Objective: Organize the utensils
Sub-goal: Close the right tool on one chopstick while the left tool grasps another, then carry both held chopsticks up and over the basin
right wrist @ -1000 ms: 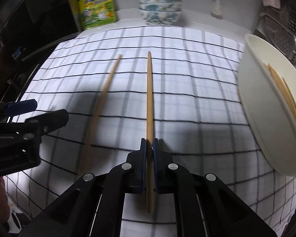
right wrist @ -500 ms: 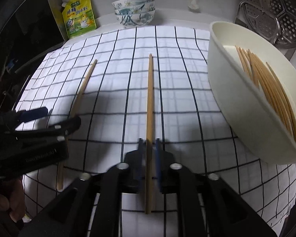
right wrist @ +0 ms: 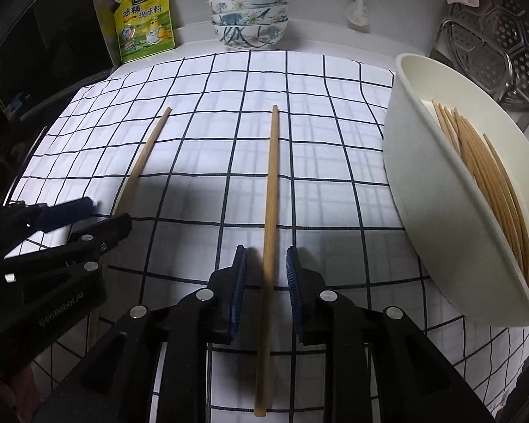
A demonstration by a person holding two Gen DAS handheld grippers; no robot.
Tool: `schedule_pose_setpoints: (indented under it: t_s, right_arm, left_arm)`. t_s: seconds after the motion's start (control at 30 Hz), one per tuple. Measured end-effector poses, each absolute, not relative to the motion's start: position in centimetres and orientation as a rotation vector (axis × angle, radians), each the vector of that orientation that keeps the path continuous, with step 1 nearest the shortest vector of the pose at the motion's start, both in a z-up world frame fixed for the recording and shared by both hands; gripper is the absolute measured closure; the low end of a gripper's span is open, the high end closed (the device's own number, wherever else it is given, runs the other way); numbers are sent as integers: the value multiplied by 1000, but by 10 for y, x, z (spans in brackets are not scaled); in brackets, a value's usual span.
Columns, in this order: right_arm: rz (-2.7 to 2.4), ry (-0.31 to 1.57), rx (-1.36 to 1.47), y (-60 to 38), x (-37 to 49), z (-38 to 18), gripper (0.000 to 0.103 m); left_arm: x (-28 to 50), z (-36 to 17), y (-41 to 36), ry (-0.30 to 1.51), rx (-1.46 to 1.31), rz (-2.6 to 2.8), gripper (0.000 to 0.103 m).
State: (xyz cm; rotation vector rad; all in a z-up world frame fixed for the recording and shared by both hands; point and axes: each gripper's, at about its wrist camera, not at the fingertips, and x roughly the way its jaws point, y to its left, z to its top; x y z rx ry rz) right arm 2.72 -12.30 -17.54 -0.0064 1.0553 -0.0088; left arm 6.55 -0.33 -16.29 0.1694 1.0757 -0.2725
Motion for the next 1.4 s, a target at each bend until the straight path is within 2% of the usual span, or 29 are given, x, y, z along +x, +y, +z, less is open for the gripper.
schedule_pose_setpoints:
  t_s: [0.07,0.17,0.5,0.9,1.4]
  right_arm:
    - [-5,1059,-19,-120,29,-176,93]
    - [-3,1062,-14,-120,30,-175,97]
    - [24,1055,97,-127,22,-157,97]
    - [124,950,126,-126,10,-91,97]
    - [75,821,147,-223,-2,-30,97]
  left_arm:
    - [63,-163,-6,1079,176,-286,88]
    - [65,-162,-7,1107,172,-297,96]
    - [68,-146,9,1135,146,-295,96]
    - [63,-91,14,1054,133,-250,96]
    - [62,-20,-79,920,111,-333,96]
